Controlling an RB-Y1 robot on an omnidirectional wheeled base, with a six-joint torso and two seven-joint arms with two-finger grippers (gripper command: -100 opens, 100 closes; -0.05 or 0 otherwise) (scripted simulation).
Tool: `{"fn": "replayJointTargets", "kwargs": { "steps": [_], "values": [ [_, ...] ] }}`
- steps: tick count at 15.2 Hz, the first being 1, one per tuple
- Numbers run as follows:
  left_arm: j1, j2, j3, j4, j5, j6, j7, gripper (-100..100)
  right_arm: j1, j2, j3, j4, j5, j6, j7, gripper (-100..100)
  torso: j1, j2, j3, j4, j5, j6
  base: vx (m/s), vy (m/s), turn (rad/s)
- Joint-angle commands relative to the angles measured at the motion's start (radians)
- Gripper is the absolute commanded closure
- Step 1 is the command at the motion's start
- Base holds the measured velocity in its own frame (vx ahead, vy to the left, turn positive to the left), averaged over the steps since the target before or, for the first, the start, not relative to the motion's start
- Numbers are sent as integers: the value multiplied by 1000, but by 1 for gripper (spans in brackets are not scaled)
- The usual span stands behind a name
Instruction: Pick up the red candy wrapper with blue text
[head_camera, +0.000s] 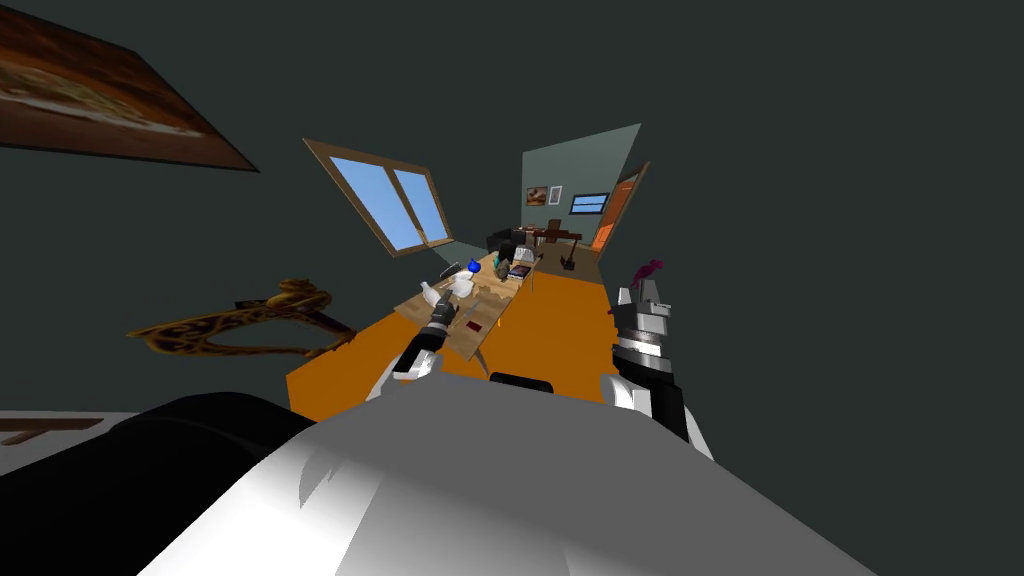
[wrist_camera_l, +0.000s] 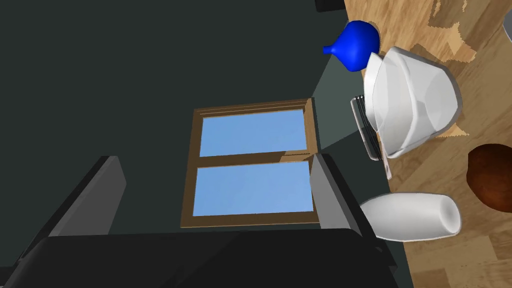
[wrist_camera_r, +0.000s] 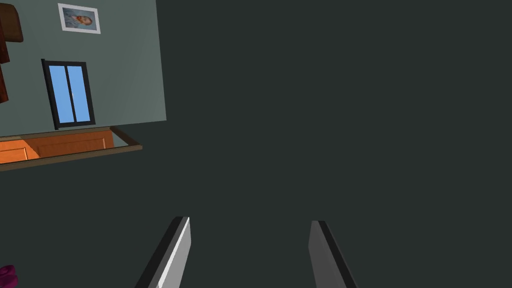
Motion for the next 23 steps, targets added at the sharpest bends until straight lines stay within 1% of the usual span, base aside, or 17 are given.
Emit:
{"fn": "replayJointTargets", "kwargs": {
  "steps": [1,2,4,7,8,9,11,12,14,15,16,17,19,20,21,22,23],
  "values": [
    [-5,6,4,17,7,47,-20,-100,0,0,0,0,0,0,0,0,0,0,0,0,0,0,68,-20,-17],
    [-8,14,10,34,16,71,-41,-100,0,0,0,0,0,0,0,0,0,0,0,0,0,0,75,-28,-21],
    [-8,14,10,34,16,93,-41,-100,0,0,0,0,0,0,0,0,-1,0,0,0,0,0,60,-19,-10],
    [-15,28,22,70,36,169,-86,-100,0,0,0,0,0,0,0,0,0,1,1,0,0,0,59,-17,-20],
    [-15,28,22,70,36,187,-86,-100,0,0,0,0,0,0,0,0,0,1,0,0,0,0,73,-14,-21],
    [-18,34,29,89,47,214,-109,-100,0,0,0,0,0,0,0,0,0,0,0,0,0,0,81,-21,-19],
    [-18,34,29,89,47,236,-109,-100,0,0,0,0,0,0,0,0,0,-1,0,0,0,0,74,-20,-12],
    [-22,39,36,108,57,271,-132,-100,0,0,0,0,0,0,0,0,0,0,0,0,0,0,67,-13,-16],
    [-22,39,36,108,57,285,-132,-100,0,0,0,0,0,0,0,0,0,0,0,0,0,0,54,-15,-13],
    [-26,42,42,127,68,315,-156,-100,0,0,0,0,0,0,0,0,0,1,1,0,0,0,50,-15,-19],
    [-26,42,42,127,68,335,-156,-100,0,0,0,0,0,0,0,0,0,1,1,0,0,0,59,-19,-21],
    [-30,45,49,147,78,360,-180,-100,0,0,0,0,0,0,0,0,0,1,1,0,0,0,65,-22,-25],
    [-30,45,49,147,78,386,-180,-100,0,0,0,0,0,0,0,0,-1,1,0,0,0,0,65,-17,-14],
    [-34,47,56,167,89,426,-203,-100,0,0,0,0,0,0,0,0,0,1,0,0,0,0,67,-10,-18],
    [-34,47,56,167,89,436,-203,-100,0,0,0,0,0,0,0,0,0,1,0,0,0,0,68,-8,-14],
    [-38,49,62,187,99,460,-227,-100,0,0,0,0,0,0,0,0,0,1,0,0,0,0,84,-16,-29],
    [-38,49,62,187,99,478,-227,-100,0,0,0,0,0,0,0,0,0,0,0,0,0,0,84,-22,-22]
  ]
}}
